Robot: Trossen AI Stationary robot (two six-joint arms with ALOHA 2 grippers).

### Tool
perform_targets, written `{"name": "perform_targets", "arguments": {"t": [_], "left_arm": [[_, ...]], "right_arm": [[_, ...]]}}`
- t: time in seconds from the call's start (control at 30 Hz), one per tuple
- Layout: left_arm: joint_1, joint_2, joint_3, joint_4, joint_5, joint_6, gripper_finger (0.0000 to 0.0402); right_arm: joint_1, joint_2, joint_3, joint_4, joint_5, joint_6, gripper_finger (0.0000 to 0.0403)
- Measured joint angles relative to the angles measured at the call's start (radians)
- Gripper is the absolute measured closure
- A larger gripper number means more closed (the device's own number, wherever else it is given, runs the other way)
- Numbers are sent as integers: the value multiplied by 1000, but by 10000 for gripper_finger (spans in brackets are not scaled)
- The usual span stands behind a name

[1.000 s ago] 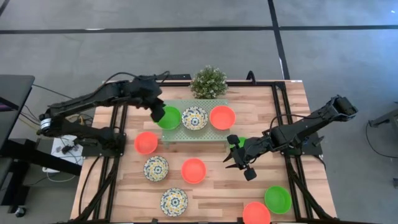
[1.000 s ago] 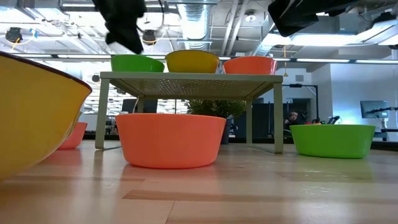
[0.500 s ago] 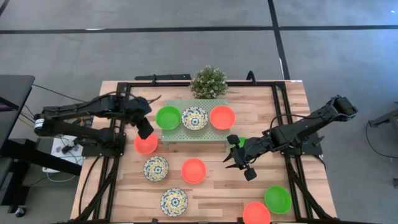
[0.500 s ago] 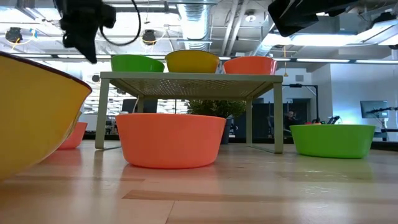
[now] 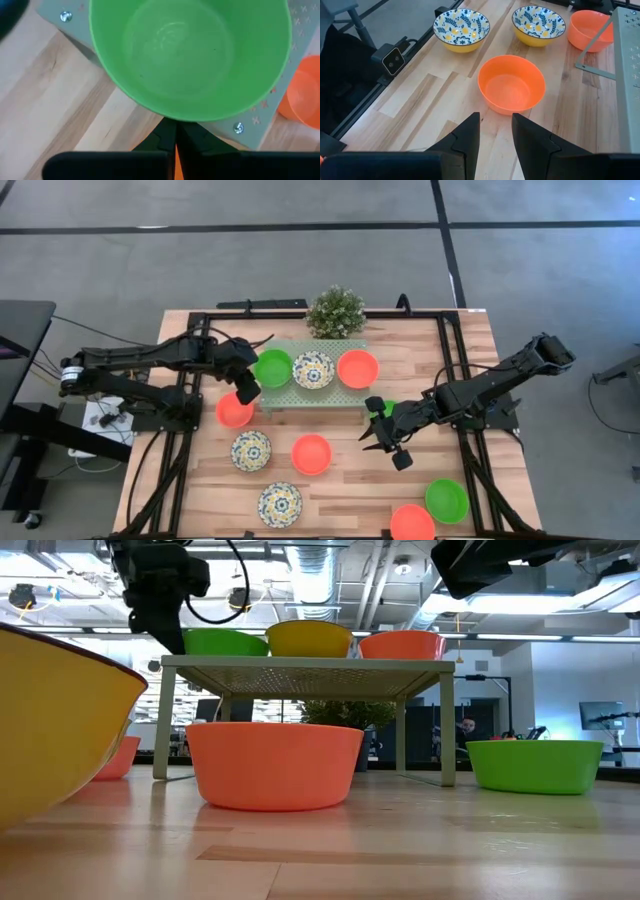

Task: Pick & Place Mini bowls
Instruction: Put the green bowl on the shelf, then stack the green bowl on the green bowl on the shelf

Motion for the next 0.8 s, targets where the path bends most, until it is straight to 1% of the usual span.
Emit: {"name": "perform_targets", "arguments": {"t": [0.23,0.33,0.47,0.57,0.67,0.8], "left_arm": [[0,0,0,56,5,0,396],[0,0,0,55,27,0,395],[-18,0,0,56,30,-3,396],[-54,-6,0,59,51,-29,396],[-113,-20,0,83,56,-61,396],[-221,-39,1,217,56,-79,395]], "right_arm": [[0,0,0,0,0,0,294],[0,0,0,0,0,0,294],[0,0,0,0,0,0,294],[0,0,0,0,0,2,294],[0,0,0,1,1,42,294],[0,0,0,7,3,77,294]]}}
